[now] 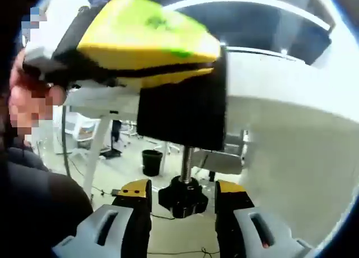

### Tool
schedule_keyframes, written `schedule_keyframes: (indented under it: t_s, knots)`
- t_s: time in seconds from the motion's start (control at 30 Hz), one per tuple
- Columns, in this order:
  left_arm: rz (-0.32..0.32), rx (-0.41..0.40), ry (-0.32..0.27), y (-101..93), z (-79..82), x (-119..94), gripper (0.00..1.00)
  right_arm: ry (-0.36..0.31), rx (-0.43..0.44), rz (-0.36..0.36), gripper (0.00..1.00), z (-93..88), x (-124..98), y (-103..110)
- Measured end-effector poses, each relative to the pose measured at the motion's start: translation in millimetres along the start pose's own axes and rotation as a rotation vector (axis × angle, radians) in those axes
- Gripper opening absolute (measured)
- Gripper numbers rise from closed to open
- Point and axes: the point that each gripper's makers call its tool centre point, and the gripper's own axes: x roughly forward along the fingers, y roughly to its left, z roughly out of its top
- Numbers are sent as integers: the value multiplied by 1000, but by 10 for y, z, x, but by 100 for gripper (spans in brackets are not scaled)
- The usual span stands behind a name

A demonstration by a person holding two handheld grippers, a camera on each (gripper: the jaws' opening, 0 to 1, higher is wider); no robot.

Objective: Clamp the fixed fixture on the desktop, loosen the retaining clip, secure it to the edge of the desk, and tighten the retaining clip.

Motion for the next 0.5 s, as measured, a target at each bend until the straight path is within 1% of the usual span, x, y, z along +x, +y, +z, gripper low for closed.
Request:
schedule_keyframes:
  t_s: [0.03,0.07,0.1,0.13,0.17,0.2,0.23,0.27,0.37,0.5]
  knots:
    - [1,-3,-1,0,1,2,1,5,-16,-13,48,9,7,7]
    - [3,-3,1,1,2,4,1,-4,-25,-28,49,38,13,11]
    - [5,-2,3,1,2,5,1,-3,-14,-48,49,44,14,8]
    - [9,-5,5,0,4,6,1,4,43,-88,50,28,7,-4]
    - [12,-3,7,1,5,6,1,3,37,-98,51,31,9,-5]
    - [15,-4,-11,2,36,1,1,8,29,-138,52,16,0,-41]
    - [12,-12,-15,11,38,3,1,23,18,-168,51,-16,-9,-66]
    - [11,-14,-16,13,34,4,1,31,8,-181,51,-34,-11,-80]
    - [12,-16,-18,5,38,2,1,29,28,-205,51,-40,5,-98]
    - [5,-18,-22,6,40,-3,1,38,-5,-234,48,-39,49,-155]
